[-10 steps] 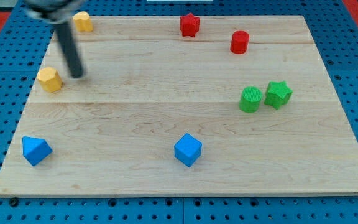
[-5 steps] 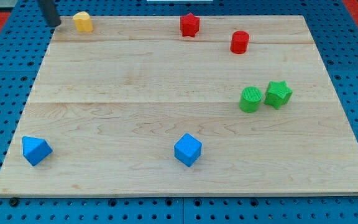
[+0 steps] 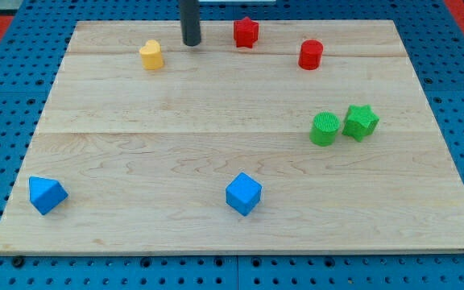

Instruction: Move the yellow heart to the left of the green circle

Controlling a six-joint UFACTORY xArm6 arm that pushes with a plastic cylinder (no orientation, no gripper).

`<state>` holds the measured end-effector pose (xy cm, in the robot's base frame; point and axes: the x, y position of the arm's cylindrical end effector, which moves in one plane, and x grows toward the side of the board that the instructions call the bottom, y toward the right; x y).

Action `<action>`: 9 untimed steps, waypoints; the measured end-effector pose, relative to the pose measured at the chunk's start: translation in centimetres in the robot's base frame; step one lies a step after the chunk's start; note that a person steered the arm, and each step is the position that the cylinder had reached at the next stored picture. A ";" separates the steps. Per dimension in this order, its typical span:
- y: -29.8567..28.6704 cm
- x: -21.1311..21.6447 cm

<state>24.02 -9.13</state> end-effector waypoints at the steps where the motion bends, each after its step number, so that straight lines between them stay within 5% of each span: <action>1: -3.3 0.2; 5: -2.8 3.0; 6: -8.4 1.6; 7: -5.8 4.9; 8: 5.7 8.0; 9: 8.3 10.8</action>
<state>34.82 -0.79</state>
